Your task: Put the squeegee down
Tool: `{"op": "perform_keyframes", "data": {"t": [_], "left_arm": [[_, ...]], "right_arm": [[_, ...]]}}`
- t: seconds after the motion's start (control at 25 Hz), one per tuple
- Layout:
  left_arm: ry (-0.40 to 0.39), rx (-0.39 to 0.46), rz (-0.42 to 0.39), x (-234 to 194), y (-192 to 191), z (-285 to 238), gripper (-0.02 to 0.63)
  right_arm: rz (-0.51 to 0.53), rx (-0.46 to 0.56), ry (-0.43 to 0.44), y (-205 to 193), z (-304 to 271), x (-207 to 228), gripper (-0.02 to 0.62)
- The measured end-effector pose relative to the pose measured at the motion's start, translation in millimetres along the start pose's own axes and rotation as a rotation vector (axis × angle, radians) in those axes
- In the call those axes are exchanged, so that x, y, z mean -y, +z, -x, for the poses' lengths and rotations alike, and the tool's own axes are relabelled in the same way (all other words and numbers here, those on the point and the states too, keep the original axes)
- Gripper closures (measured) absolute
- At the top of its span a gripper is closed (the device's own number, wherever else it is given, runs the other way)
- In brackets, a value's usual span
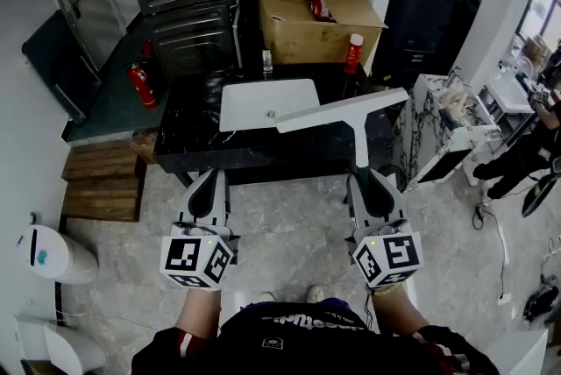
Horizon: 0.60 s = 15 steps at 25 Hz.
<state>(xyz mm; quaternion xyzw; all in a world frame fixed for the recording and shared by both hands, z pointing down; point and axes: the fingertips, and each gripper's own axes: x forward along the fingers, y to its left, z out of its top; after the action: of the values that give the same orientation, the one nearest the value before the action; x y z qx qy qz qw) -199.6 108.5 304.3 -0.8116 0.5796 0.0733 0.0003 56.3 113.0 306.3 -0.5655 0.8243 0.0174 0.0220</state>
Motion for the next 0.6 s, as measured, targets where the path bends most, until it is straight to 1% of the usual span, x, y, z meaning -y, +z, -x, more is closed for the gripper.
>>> {"op": "perform_keyframes", "data": {"t": [0.2,0.48,0.6], "left_arm": [[0.004,0.006,0.003,1.8,3.4,0.9,0.592],[-0.01,0.004,0.007,9.9,5.5,-3.2,0.592],[-0.013,0.002,0.009,11.3,4.0,-3.2,0.592]], "right_arm": [[0.002,0.001,0.017,3.0,-0.6,-2.0,0.479],[0.008,0.005,0.023,7.7,2.7,0.4,0.48],[-0.005,0.018,0.025,8.2,4.8,0.9,0.48]]}}
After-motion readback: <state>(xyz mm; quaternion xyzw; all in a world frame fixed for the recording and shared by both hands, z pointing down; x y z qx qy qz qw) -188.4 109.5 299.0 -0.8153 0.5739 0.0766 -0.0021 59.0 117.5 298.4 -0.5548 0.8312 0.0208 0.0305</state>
